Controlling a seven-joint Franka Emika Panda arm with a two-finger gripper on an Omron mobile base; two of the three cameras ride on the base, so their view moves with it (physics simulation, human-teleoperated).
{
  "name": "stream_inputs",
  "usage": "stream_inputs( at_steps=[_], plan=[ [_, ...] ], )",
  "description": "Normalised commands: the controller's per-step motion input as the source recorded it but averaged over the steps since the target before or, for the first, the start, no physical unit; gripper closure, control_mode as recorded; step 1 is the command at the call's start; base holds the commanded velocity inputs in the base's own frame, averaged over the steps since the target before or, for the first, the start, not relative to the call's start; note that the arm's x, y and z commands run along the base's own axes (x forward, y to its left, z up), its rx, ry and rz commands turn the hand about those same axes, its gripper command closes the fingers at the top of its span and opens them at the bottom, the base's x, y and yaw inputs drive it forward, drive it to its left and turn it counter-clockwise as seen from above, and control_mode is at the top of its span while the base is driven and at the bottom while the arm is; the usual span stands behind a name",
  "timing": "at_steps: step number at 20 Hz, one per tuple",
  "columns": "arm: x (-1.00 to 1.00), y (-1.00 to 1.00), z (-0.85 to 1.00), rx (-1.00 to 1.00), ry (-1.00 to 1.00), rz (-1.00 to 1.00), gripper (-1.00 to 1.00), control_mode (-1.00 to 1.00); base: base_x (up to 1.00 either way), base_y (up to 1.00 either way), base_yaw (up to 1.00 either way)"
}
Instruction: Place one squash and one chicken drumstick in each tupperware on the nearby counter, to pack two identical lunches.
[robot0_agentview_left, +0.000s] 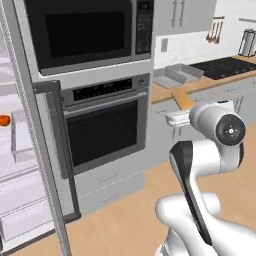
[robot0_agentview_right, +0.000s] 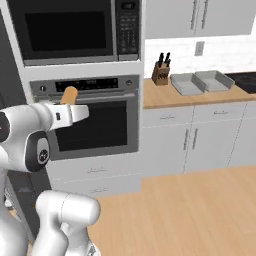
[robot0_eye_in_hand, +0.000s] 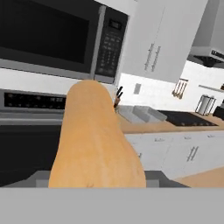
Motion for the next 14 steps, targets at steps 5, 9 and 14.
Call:
stream_inputs(
  at_steps=[5,9,14],
  plan=[
    [0.0,0.0,0.0,0.0,0.0,0.0,1.0,1.0,0.85,-1.0,-0.22],
    [0.0,0.0,0.0,0.0,0.0,0.0,1.0,1.0,1.0,-0.82,-0.07],
    [0.0,0.0,0.0,0.0,0.0,0.0,1.0,1.0,1.0,-0.65,0.0]
  ],
)
